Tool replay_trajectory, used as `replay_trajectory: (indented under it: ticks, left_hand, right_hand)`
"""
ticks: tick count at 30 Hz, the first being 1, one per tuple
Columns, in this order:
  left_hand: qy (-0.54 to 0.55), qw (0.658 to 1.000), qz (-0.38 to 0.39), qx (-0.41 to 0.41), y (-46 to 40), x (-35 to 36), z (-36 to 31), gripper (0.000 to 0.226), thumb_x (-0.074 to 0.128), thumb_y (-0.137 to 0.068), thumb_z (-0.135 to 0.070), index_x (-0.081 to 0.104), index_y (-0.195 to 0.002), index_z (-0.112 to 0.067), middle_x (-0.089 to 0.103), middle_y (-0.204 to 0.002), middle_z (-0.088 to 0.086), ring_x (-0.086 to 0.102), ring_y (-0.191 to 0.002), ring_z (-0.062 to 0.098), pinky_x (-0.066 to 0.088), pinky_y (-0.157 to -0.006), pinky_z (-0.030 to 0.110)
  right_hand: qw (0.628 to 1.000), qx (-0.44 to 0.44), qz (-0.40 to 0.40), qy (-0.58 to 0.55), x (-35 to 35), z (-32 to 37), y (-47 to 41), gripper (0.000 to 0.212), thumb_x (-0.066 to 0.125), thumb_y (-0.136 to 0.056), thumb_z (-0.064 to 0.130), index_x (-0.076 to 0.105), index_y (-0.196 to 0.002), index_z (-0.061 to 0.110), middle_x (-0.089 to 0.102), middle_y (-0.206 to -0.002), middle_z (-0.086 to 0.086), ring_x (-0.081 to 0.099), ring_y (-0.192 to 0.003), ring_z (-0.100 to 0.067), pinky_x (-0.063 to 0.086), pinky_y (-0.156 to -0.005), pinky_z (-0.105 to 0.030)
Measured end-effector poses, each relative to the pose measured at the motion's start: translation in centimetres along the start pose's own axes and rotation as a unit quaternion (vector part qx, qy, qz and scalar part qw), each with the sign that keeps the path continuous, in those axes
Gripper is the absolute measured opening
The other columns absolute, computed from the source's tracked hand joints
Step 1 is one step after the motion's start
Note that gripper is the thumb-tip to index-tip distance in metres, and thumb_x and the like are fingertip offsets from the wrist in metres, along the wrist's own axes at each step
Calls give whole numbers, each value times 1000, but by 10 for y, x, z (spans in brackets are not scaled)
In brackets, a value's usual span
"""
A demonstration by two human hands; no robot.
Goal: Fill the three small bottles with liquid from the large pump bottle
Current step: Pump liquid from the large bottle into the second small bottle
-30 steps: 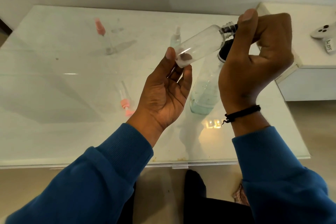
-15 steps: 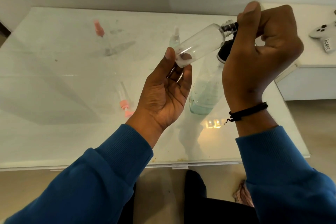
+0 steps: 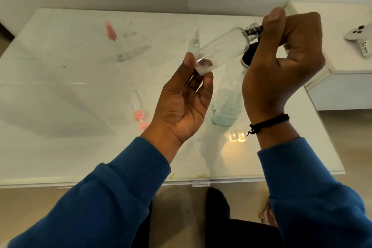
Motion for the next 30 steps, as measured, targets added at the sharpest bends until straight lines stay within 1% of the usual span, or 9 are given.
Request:
replay_trajectory:
  ticks: [4, 5, 8, 10, 13, 18, 23, 27, 30]
  left_hand:
    - [0, 1000, 10, -1, -1, 1, -1, 78, 92, -54, -19, 62, -125, -9, 67, -109, 10, 67, -84, 17, 59, -63, 25]
    - [1, 1000, 12, 0, -1, 1, -1, 78, 91, -55, -19, 61, -126, -10, 67, -110, 10, 67, -84, 17, 60, -63, 25]
    - [4, 1000, 9, 0, -1, 1, -1, 78, 91, -55, -19, 61, -126, -10, 67, -111, 10, 67, -85, 17, 60, -63, 25]
    - [1, 1000, 6, -1, 0, 1, -2, 72, 90, -55, -20, 63, -121, -8, 68, -107, 10, 68, -82, 17, 59, -62, 25]
    - [-3, 1000, 6, -4, 1, 4, -1, 66, 85, -60, -22, 63, -120, -9, 69, -103, 9, 68, -79, 17, 59, -60, 24]
    - [-8, 1000, -12, 0, 3, 4, -2, 62, 79, -65, -24, 63, -122, -8, 70, -102, 9, 69, -75, 16, 59, -59, 23]
    - [-14, 1000, -9, -1, 3, 6, -1, 60, 80, -64, -24, 64, -119, -8, 71, -102, 10, 70, -76, 16, 59, -59, 23]
    - [-5, 1000, -17, 1, 3, 5, -1, 62, 78, -68, -24, 63, -125, -6, 69, -106, 11, 70, -75, 17, 60, -59, 24]
    - [-10, 1000, -17, 2, 4, 5, -1, 64, 79, -65, -24, 63, -125, -6, 70, -105, 11, 69, -76, 17, 60, -60, 24]
  right_hand:
    - [1000, -7, -9, 14, -1, 1, -6, 37, 61, -96, 6, 57, -61, -2, 52, -60, -14, 44, -59, -25, 36, -61, -27]
    - [1000, -6, -12, 16, -1, 1, -6, 37, 62, -96, 6, 57, -61, -2, 51, -60, -13, 44, -58, -24, 36, -60, -27]
    - [1000, -4, 0, 12, 0, 2, -1, 36, 60, -97, 3, 56, -61, 0, 48, -62, -6, 39, -64, -11, 33, -64, -19]
    - [1000, -3, 7, 7, 0, 0, 1, 37, 60, -97, 3, 56, -61, 1, 52, -62, -9, 40, -65, -13, 33, -64, -19]
    - [1000, -11, -3, 16, -1, 0, -4, 38, 61, -97, 7, 57, -61, 0, 53, -61, -12, 42, -61, -20, 35, -61, -27]
    - [1000, -9, 8, -2, 0, 3, 1, 35, 60, -97, 2, 57, -62, 2, 47, -64, -3, 37, -68, -4, 33, -67, -16]
    - [1000, -6, 2, 6, -1, 3, -5, 36, 62, -97, 6, 57, -62, 0, 50, -60, -9, 39, -64, -9, 35, -65, -21]
    - [1000, -2, 14, -3, 1, 6, -1, 34, 61, -97, 3, 58, -64, 2, 42, -69, 14, 38, -67, -3, 32, -68, -12]
    - [1000, 0, 16, 1, 1, 6, -3, 35, 62, -97, 4, 58, -63, 2, 41, -69, 16, 38, -66, -4, 32, -67, -13]
Point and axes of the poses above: each hand's wrist, its own y-axis away from the middle knuckle, its own x-axis out of the palm, z = x × y, the point moved 5 cm from there along -y, towards the middle knuckle
